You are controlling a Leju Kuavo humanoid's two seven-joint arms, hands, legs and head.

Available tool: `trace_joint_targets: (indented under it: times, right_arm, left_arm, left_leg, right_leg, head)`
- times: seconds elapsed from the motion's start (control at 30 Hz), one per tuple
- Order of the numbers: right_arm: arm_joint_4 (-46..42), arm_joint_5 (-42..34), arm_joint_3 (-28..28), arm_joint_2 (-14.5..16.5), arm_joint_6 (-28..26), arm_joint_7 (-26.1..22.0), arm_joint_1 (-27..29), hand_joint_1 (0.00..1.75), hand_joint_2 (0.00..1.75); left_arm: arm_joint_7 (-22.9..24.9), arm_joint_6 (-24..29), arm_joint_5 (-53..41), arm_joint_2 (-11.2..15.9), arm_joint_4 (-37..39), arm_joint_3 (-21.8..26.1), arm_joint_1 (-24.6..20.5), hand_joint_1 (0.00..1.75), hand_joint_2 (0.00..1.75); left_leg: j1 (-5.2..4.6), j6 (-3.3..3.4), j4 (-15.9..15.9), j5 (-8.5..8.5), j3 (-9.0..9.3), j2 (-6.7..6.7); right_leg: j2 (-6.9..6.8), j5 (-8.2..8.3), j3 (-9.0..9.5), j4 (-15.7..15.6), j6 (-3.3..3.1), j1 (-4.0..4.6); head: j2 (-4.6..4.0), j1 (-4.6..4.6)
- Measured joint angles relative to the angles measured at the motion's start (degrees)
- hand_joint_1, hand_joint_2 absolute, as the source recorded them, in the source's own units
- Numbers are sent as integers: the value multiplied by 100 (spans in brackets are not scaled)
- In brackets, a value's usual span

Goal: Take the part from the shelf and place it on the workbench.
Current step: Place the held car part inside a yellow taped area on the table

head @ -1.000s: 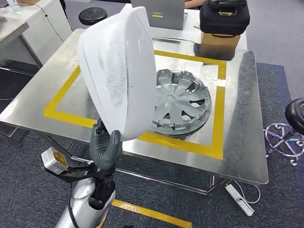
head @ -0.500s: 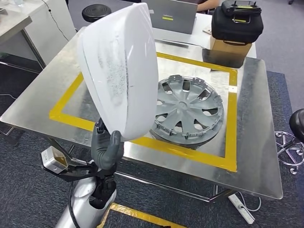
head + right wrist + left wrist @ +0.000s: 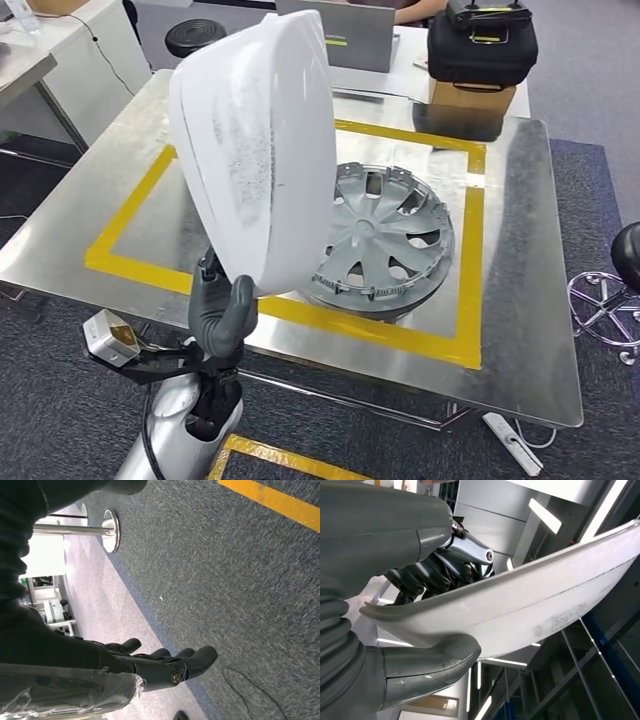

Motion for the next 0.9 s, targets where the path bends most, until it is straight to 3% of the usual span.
trace_joint_targets:
  times: [0.07, 0.13, 0.2, 0.3, 0.37, 0.43, 0.47, 0.5, 0.53, 0.6, 0.67, 0.8, 0.83, 0.9]
  right_arm:
    - [0, -6, 0, 0, 0, 1, 1, 0, 175]
    - [0, -11, 0, 0, 1, 1, 0, 0, 175]
    - [0, -17, 0, 0, -1, 1, 1, 0, 175]
    - [0, -38, 0, 0, -4, 1, 6, 0, 175]
    - [0, -58, 0, 0, -9, 2, 4, 0, 175]
    - [0, -81, 0, 0, -21, 10, 8, 0, 175]
    - [0, -89, 0, 0, -30, 14, 13, 0, 175]
    - [0, -93, 0, 0, -42, 19, 19, 0, 175]
    - [0, -96, 0, 0, -54, 21, 22, 0, 175]
    - [0, -96, 0, 1, -79, 25, 18, 0, 175]
    - [0, -91, 0, 8, -92, 25, 6, 0, 175]
    - [0, -82, 0, 17, -96, 25, 4, 0, 175]
    - [0, -81, 0, 17, -96, 25, 2, 0, 175]
    - [0, -79, 0, 17, -95, 24, -2, 0, 175]
  left_arm:
    - [4, 17, 15, -1, 2, 1, -1, 175, 175]
    - [21, 31, 30, -3, 3, -2, -3, 175, 175]
    - [52, 61, 36, -4, 11, -4, -5, 175, 175]
    - [155, 170, 43, -11, 39, -6, -9, 175, 175]
    - [306, 369, 26, -18, 98, -9, -22, 175, 175]
    - [521, 731, -41, -22, 216, -9, -47, 175, 175]
    - [630, 965, -103, -27, 301, -8, -64, 175, 175]
    - [717, 1208, -172, -36, 395, -8, -90, 175, 175]
    - [787, 1437, -245, -47, 490, -10, -126, 175, 175]
    - [854, 1804, -387, -77, 657, -22, -219, 175, 175]
    - [880, 2029, -484, -103, 791, -45, -324, 175, 175]
    - [902, 2159, -550, -141, 987, -123, -494, 175, 175]
    - [902, 2163, -554, -148, 1016, -140, -529, 175, 175]
    - [902, 2205, -594, -159, 1067, -156, -584, 175, 175]
  left_leg:
    - [8, 4, -581, 447, 228, 6]
    - [16, 23, -1247, 727, 525, 9]
    - [11, 84, -1493, 746, 617, -2]
    - [22, 200, -1521, 759, 622, -8]
    - [35, 254, -1532, 765, 636, 1]
    - [27, 280, -1531, 758, 638, 5]
    - [23, 285, -1530, 755, 641, 5]
    - [21, 286, -1529, 751, 647, 2]
    - [20, 283, -1529, 745, 658, -1]
    - [23, 258, -1528, 724, 691, -7]
    - [4, 210, -1516, 702, 705, -9]
    - [-2, 95, -1513, 666, 699, -5]
    - [1, 63, -1390, 578, 643, -1]
    - [3, 18, -787, 260, 353, 5]
  right_leg:
    - [14, -14, 28, 1, 23, -9]
    - [29, -36, 32, 20, 79, 11]
    - [32, -38, 21, 15, 147, 34]
    - [18, -85, -4, 49, 229, 20]
    - [1, -360, -227, 528, 272, 13]
    - [-7, -710, -612, 1329, 293, 12]
    - [-7, -779, -754, 1602, 297, 12]
    - [-7, -735, -794, 1657, 295, 12]
    - [-8, -586, -716, 1474, 288, 11]
    - [-13, -202, -325, 672, 271, 8]
    - [-11, -30, -32, 110, 235, 16]
    - [4, -13, 18, 4, 112, 22]
    - [3, -7, 24, -9, 78, 10]
    - [0, -7, 34, -20, 33, -5]
  head:
    - [0, -1]
    - [0, -6]
    - [0, -1]
    - [0, 17]
    - [0, 49]
    - [0, 73]
    - [0, 75]
    - [0, 79]
    - [0, 79]
    - [0, 81]
    - [0, 75]
    - [0, 67]
    - [0, 56]
    - [0, 34]
